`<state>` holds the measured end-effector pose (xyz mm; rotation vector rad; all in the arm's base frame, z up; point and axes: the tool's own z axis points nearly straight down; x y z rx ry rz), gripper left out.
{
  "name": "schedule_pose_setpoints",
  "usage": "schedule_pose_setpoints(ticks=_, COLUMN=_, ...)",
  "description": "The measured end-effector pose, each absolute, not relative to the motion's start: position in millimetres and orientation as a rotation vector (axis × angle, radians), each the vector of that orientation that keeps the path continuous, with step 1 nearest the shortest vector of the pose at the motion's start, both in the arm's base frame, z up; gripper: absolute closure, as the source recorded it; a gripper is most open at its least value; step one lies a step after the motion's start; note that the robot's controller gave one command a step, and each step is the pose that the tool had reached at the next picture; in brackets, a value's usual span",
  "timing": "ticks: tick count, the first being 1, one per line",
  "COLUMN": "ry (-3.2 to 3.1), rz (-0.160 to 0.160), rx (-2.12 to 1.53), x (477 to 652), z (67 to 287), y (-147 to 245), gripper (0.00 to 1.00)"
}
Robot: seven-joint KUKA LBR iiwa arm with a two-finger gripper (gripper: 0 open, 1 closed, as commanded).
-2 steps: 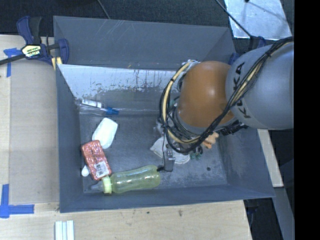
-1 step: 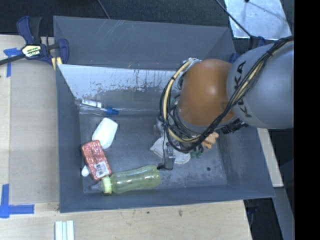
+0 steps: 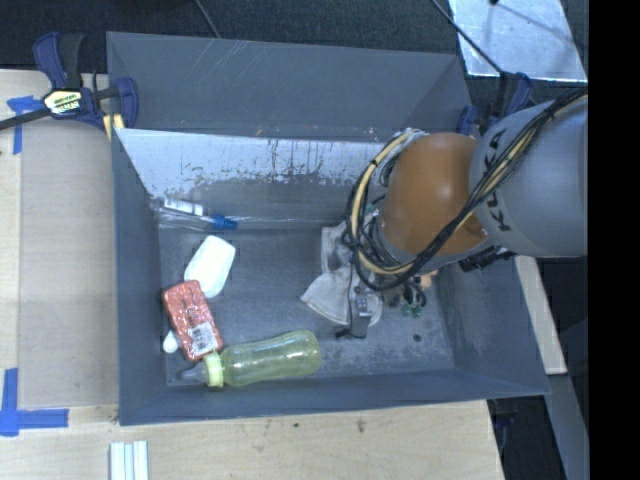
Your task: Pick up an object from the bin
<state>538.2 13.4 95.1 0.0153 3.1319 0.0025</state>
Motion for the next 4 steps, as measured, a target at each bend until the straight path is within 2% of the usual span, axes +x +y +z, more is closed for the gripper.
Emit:
schedule_pose_setpoints(ticks=1, ry=3.129, rz=0.0, rx=-0.041, x=580.4, z=73.6, y=4.1, gripper=1.0)
schedule_pose_setpoints(ticks=2, ry=3.129, rz=0.0, rx=-0.041, x=580.4, z=73.6, y=4.1, gripper=1.0)
schedule_pose_setpoints(ticks=3, ry=3.144, rz=0.001, rx=-0.063, x=578.9, z=115.4, y=-4.3, gripper=1.0)
schedule_pose_setpoints(ticks=4, ry=3.136, rz=-0.002, rx=-0.066, x=581.4, z=166.1, y=-8.4, gripper=1.0)
